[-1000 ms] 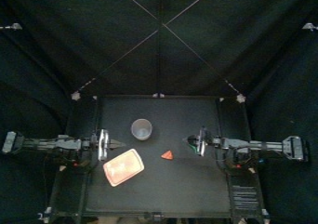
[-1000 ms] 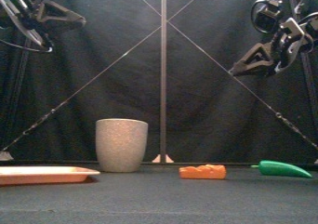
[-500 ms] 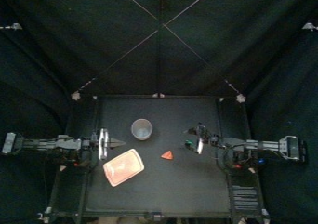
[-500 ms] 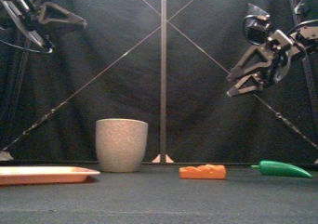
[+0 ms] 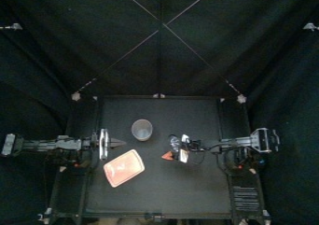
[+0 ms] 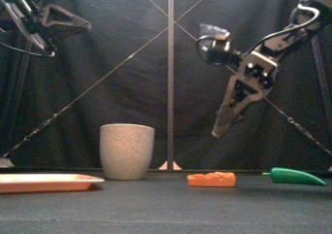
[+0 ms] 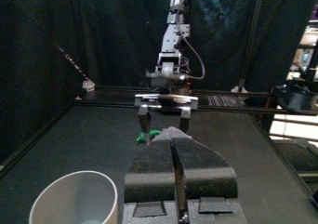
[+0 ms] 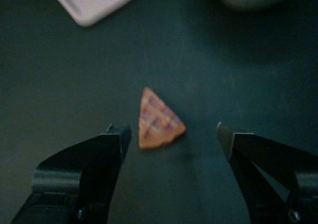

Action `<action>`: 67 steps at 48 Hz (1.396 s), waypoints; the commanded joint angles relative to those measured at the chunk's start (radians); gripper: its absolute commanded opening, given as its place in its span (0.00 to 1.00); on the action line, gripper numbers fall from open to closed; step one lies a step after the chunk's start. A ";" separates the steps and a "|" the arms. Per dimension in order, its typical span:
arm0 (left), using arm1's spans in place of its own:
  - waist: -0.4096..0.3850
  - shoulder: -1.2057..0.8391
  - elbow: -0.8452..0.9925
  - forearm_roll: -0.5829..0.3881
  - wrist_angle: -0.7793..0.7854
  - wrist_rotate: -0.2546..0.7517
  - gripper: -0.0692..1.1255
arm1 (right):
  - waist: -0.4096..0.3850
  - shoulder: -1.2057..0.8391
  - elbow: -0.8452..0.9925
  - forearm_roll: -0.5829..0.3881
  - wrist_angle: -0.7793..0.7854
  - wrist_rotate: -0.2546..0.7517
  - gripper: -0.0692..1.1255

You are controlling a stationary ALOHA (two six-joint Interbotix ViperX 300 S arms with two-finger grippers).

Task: Pick the pie then place it on the pink plate
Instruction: Pick the pie

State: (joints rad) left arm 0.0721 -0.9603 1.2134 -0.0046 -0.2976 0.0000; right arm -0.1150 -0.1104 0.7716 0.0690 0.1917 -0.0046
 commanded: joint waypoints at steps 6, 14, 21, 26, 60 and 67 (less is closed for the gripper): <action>0.005 0.005 -0.012 0.000 -0.009 0.002 0.03 | 0.012 0.143 -0.153 -0.098 0.150 0.000 0.95; 0.008 0.005 -0.009 0.003 -0.009 0.003 0.03 | 0.041 0.207 -0.213 -0.126 0.164 0.002 0.95; 0.017 0.003 -0.003 0.003 -0.009 0.003 0.03 | 0.054 0.242 -0.238 -0.126 0.189 0.002 0.95; 0.025 0.005 -0.002 0.003 -0.009 0.003 0.03 | 0.063 0.253 -0.244 -0.114 0.207 0.002 0.95; 0.046 0.005 0.003 0.000 -0.009 0.002 0.03 | 0.075 0.278 -0.255 -0.095 0.261 0.014 0.93; 0.046 0.003 0.003 0.000 -0.011 0.002 0.03 | 0.075 0.262 -0.244 -0.091 0.275 0.017 0.92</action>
State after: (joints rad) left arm 0.1166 -0.9603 1.2303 -0.0031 -0.2991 0.0015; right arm -0.0399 0.1948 0.5323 -0.0230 0.4648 0.0107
